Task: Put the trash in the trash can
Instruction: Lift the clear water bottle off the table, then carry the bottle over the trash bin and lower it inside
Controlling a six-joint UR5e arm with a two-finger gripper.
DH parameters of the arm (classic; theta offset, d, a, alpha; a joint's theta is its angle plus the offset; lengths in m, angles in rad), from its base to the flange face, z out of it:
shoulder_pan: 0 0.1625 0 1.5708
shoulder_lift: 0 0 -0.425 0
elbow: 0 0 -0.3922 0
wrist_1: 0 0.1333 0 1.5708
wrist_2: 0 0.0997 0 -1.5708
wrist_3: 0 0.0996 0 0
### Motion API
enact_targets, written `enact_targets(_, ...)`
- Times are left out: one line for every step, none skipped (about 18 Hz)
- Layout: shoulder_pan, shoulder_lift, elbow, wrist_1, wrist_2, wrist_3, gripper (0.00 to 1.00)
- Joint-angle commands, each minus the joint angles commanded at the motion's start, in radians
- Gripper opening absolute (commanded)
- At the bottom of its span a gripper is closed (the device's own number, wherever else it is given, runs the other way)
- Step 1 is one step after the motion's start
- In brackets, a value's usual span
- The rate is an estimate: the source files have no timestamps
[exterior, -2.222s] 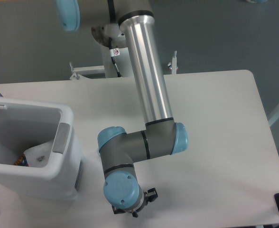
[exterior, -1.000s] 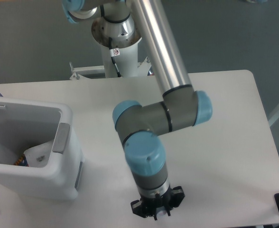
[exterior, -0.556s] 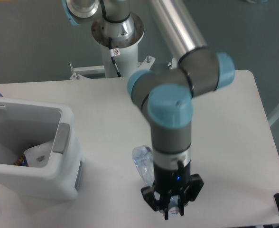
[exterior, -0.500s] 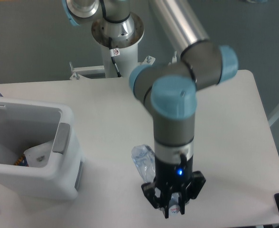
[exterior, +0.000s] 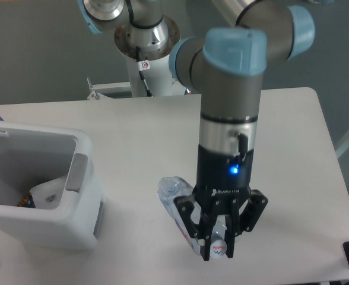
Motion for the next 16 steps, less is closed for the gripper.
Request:
enact_targets(0.0, 0.002, 0.008, 0.025, -0.024, -0.022, 0.01)
enact_targets(-0.002, 0.011, 0.009, 0.038, -0.04, -0.028, 0.01)
enact_targets(-0.005, 0.018, 0.009, 0.049, -0.045, -0.028, 0.01)
enact_targets(-0.008, 0.024, 0.009, 0.051, -0.054, -0.028, 0.01)
enact_targets(-0.011, 0.034, 0.008, 0.051, -0.074, -0.028, 0.01)
enact_targets(-0.011, 0.038, 0.009, 0.051, -0.097, -0.026, 0.01)
enact_targets(-0.014, 0.044, 0.009, 0.051, -0.112, -0.026, 0.01)
enact_targets(-0.021, 0.055, 0.008, 0.051, -0.124, -0.026, 0.01)
enact_targets(-0.04, 0.064, 0.006, 0.051, -0.135, -0.023, 0.01)
enact_targets(-0.057, 0.074, 0.006, 0.051, -0.141, -0.022, 0.01)
enact_targets(-0.069, 0.081, 0.008, 0.051, -0.141, -0.02, 0.01)
enact_targets(-0.083, 0.087, 0.006, 0.051, -0.141, -0.019, 0.01)
enact_targets(-0.104, 0.09, 0.006, 0.051, -0.144, -0.019, 0.01)
enact_targets(-0.127, 0.095, 0.006, 0.051, -0.158, -0.019, 0.01)
enact_targets(-0.141, 0.097, 0.005, 0.051, -0.175, -0.019, 0.01)
enact_targets(-0.147, 0.097, -0.001, 0.051, -0.186, -0.019, 0.01)
